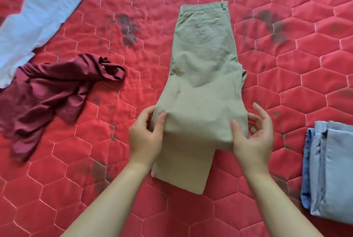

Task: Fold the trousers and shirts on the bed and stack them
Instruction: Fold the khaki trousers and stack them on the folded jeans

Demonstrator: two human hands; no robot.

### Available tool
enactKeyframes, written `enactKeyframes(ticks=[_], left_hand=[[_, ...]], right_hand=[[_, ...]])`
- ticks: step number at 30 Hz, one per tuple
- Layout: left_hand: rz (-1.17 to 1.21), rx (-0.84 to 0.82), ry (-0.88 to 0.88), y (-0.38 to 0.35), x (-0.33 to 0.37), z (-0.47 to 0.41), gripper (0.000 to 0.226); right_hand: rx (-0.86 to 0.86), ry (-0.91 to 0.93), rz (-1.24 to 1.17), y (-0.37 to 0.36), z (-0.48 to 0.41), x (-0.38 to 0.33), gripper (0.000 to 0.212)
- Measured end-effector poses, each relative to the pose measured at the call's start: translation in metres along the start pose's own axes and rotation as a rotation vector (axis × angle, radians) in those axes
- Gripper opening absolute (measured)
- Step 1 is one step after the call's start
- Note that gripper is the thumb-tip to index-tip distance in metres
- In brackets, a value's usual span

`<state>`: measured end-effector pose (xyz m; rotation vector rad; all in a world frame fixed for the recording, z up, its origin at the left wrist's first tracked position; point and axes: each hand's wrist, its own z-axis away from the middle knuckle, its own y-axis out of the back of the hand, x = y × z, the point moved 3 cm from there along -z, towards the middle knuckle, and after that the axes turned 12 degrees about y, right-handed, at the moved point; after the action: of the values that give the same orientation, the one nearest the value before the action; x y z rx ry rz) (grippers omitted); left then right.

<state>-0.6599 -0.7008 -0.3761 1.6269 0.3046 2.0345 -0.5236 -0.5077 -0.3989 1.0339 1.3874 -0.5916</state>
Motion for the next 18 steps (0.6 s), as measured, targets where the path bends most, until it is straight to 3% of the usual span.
enactKeyframes(ticks=[5, 12, 18], left_hand=[[0.06, -0.041, 0.018, -0.001, 0.028, -0.063, 0.019], [-0.083, -0.34, -0.037, 0.008, 0.001, -0.061, 0.046], [-0.017, -0.283, -0.08, -0.009, 0.06, -0.126, 0.034]], right_hand=[[-0.005, 0.039, -0.037, -0.033, -0.043, -0.033, 0.044], [-0.051, -0.029, 0.201, -0.034, -0.001, -0.018, 0.067], [0.005, 0.095, 0.263, -0.056, -0.094, -0.041, 0.053]])
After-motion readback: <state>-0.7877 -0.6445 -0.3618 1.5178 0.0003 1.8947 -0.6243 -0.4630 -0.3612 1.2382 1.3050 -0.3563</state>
